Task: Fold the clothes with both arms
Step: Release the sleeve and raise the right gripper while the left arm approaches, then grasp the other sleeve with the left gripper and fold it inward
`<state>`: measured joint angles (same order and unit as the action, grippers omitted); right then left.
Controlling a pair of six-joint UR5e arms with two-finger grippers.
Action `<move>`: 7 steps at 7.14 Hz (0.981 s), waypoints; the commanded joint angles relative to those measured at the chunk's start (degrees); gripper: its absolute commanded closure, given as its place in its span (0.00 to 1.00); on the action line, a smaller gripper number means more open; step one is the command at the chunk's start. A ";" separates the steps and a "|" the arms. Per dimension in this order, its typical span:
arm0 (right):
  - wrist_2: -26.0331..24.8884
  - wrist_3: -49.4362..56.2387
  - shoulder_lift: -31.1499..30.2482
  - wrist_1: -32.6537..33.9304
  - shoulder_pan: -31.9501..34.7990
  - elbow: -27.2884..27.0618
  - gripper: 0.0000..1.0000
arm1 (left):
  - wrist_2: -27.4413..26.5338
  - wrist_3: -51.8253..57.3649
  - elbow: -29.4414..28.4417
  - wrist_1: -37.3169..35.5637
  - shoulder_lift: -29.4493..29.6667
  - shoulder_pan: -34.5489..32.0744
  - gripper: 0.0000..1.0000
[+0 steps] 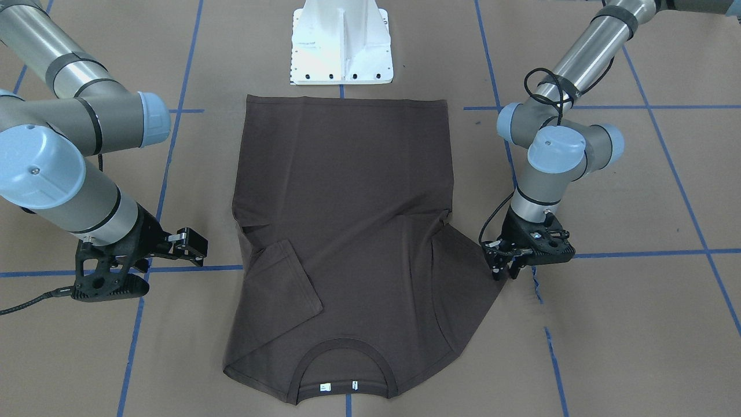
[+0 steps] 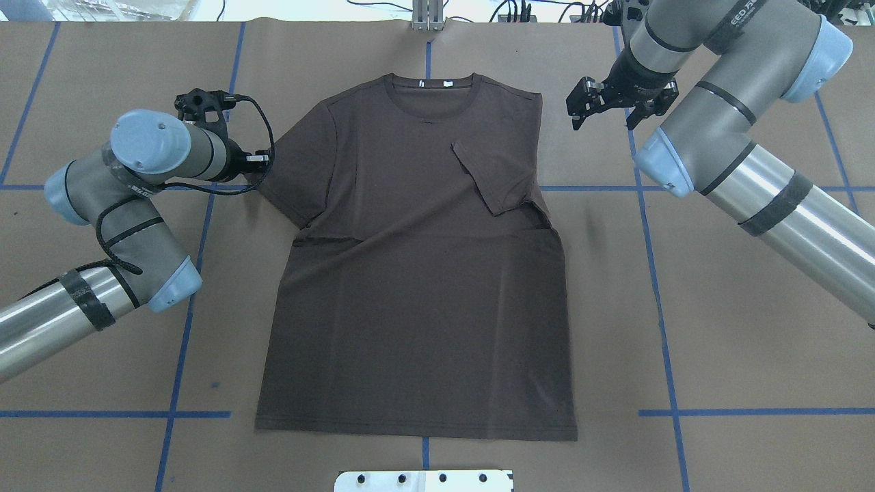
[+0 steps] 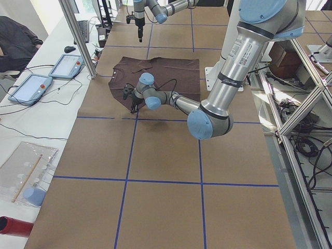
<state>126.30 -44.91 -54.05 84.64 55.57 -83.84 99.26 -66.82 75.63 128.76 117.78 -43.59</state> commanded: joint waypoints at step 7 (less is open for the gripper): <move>0.09 0.00 0.00 -0.18 0.06 -0.18 0.00 | 0.06 5.82 0.13 -1.41 0.08 -3.34 1.00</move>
<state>126.35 -44.91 -53.98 84.49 55.63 -83.93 99.42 -61.76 75.80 127.50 117.79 -46.34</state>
